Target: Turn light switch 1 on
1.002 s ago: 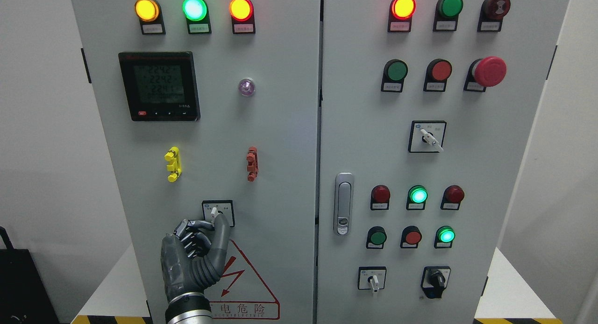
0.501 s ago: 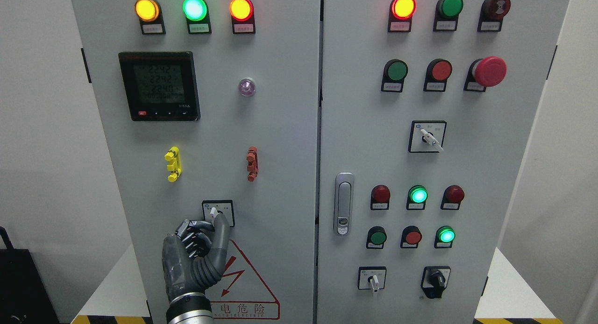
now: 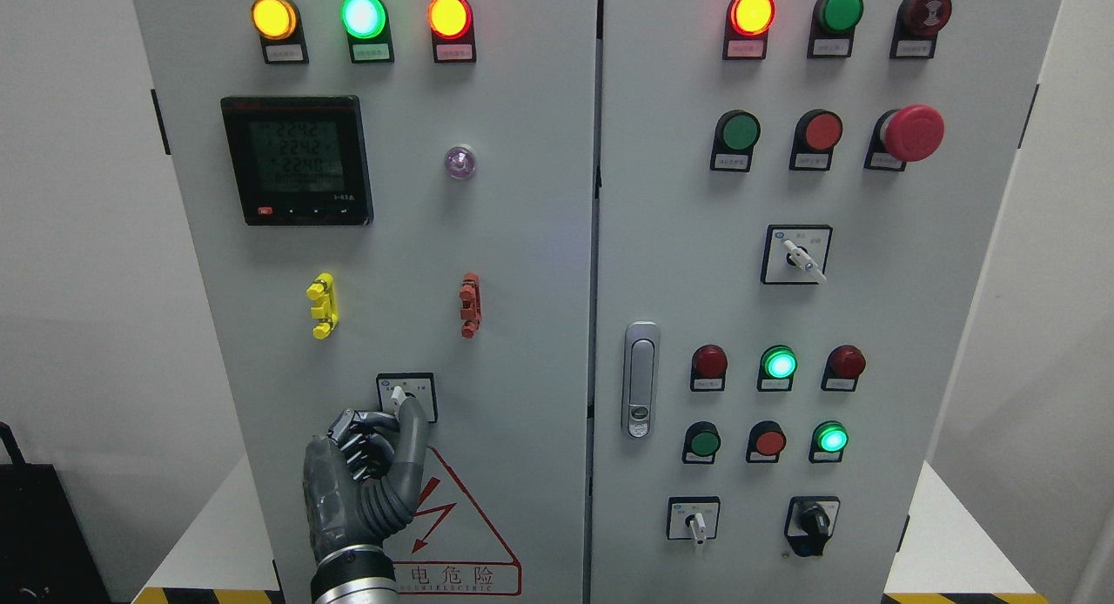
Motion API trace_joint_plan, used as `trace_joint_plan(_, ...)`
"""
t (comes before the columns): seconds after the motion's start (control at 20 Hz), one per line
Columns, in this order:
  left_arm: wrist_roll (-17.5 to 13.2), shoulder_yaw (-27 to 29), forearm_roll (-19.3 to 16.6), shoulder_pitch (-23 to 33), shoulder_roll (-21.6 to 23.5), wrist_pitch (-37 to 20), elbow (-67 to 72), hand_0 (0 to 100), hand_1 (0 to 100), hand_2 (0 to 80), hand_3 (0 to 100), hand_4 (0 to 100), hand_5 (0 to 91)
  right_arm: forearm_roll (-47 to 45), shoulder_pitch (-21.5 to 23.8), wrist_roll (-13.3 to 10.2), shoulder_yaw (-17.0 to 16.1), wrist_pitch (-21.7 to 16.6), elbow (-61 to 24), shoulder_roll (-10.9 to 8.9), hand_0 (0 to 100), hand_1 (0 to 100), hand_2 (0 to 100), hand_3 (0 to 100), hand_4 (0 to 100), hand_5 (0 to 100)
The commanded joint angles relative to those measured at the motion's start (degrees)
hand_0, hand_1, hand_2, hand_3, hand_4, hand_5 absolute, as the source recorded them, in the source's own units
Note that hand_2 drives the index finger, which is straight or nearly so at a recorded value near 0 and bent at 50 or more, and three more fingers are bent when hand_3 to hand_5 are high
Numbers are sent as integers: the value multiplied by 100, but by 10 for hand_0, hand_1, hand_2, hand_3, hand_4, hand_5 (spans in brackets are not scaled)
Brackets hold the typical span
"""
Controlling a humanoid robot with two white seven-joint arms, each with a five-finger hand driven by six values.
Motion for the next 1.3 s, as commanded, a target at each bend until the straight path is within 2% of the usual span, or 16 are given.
trace_joint_plan(0.0, 58, -7, 1, -1, 0, -6, 6, 608, 528, 627, 973, 942, 870, 1, 0, 2, 0, -3, 1, 0, 53, 0, 0, 0, 0, 0)
trace_joint_plan(0.35, 58, -7, 10, -1, -9, -6, 6, 662, 529, 624, 973, 942, 871, 1, 0, 2, 0, -3, 1, 0, 53, 0, 0, 0, 0, 0)
trace_joint_plan(0.7, 58, -7, 10, -1, -9, -6, 6, 690, 488, 626, 972, 944, 872, 1, 0, 2, 0, -3, 1, 0, 53, 0, 0, 0, 0, 0)
trace_joint_plan(1.05, 58, -7, 10, -1, -9, -6, 6, 688, 469, 627, 972, 945, 871, 1, 0, 2, 0, -3, 1, 0, 52, 0, 0, 0, 0, 0)
trace_joint_plan(1.25, 58, -7, 10, -1, -9, -6, 6, 646, 437, 628, 972, 944, 872, 1, 0, -7, 0, -3, 1, 0, 53, 0, 0, 0, 0, 0)
